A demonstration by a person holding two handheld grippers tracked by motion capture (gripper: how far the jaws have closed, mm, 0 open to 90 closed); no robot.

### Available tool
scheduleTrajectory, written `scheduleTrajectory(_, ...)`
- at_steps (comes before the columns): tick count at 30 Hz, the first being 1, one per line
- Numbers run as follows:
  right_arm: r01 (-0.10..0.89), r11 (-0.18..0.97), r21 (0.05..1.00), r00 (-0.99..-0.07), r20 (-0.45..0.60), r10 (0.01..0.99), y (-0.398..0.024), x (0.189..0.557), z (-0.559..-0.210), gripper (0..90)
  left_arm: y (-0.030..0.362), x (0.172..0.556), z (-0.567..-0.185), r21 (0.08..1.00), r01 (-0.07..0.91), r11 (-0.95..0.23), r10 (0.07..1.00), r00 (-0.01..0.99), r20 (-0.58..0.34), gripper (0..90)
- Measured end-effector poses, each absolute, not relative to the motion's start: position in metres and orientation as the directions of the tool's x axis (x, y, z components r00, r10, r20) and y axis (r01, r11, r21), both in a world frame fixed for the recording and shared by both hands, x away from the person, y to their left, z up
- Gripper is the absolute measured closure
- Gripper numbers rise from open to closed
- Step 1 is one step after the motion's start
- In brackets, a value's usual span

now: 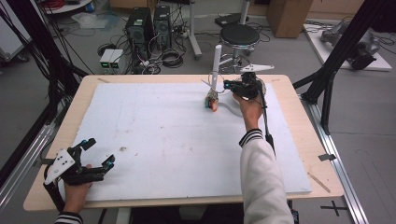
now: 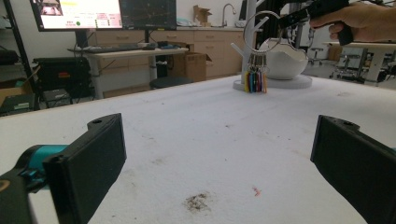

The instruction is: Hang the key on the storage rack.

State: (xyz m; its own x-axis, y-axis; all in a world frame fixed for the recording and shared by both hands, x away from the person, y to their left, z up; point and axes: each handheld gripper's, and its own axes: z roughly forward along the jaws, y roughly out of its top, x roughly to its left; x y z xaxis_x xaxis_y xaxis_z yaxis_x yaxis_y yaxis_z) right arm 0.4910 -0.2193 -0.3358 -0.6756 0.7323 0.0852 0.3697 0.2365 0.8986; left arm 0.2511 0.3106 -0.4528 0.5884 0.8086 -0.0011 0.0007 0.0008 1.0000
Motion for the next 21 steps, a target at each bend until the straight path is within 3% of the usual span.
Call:
scheduleTrajectory(15, 0.419, 0.236, 0.877, -0.648, 0.107, 0.754, -0.217, 0.497, -0.345, 88.1, 0.310, 0.251, -0.453, 1.000, -0.001, 0.002, 0.809, 0.588, -0.001, 3.8)
scheduleTrajectory(21, 0.427, 0.245, 0.871, -0.637, 0.098, 0.764, -0.215, 0.497, -0.348, 83.3, 0.311, 0.251, -0.453, 1.000, -0.002, 0.001, 0.809, 0.588, 0.001, 3.8)
